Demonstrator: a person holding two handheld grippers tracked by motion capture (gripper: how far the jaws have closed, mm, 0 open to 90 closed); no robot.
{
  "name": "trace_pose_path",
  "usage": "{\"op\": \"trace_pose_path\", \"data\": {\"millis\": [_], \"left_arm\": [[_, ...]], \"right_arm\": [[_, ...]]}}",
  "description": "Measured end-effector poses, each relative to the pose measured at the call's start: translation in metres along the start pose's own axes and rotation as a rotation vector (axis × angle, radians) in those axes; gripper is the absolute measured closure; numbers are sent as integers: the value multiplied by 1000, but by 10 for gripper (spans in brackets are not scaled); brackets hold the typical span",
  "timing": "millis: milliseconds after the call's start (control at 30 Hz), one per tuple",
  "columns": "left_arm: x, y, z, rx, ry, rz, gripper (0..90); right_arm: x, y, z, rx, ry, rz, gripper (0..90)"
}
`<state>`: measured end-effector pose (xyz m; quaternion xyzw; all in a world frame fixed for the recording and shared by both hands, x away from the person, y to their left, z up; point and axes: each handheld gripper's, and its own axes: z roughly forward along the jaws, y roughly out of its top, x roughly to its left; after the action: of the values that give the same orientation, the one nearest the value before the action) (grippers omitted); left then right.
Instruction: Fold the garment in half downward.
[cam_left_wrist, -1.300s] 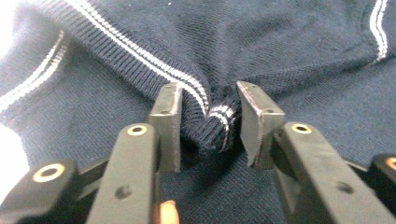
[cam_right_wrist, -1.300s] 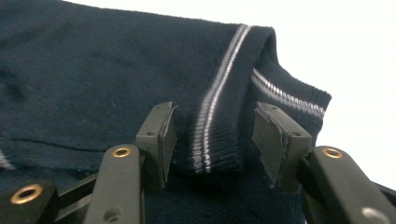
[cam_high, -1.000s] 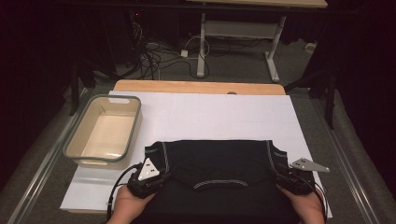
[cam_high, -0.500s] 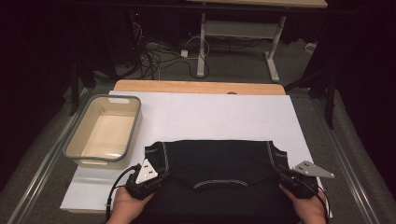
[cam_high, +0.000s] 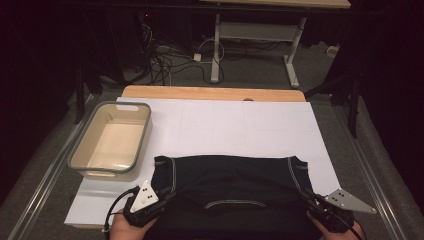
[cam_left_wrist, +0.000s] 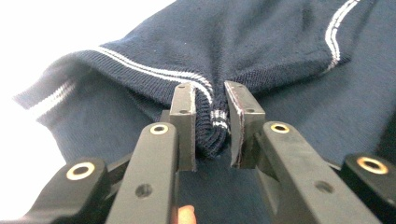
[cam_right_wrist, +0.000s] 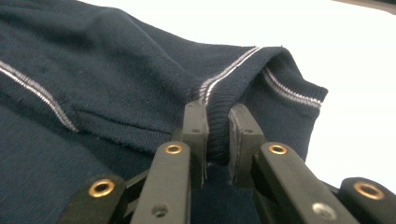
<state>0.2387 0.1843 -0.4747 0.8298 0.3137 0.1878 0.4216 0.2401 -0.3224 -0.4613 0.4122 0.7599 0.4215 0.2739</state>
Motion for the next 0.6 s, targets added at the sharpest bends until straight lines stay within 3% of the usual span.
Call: {"op": "trace_pose_path", "data": {"millis": [200,600], "left_arm": [[-3,-7,-18,-30,7,-2,725],[-15,-20,-43,-46,-31,6,724]], "right_arm": [[10,-1,-15,-24,1,-17,809],[26,-14,-41,-34,2,-13,808]]}}
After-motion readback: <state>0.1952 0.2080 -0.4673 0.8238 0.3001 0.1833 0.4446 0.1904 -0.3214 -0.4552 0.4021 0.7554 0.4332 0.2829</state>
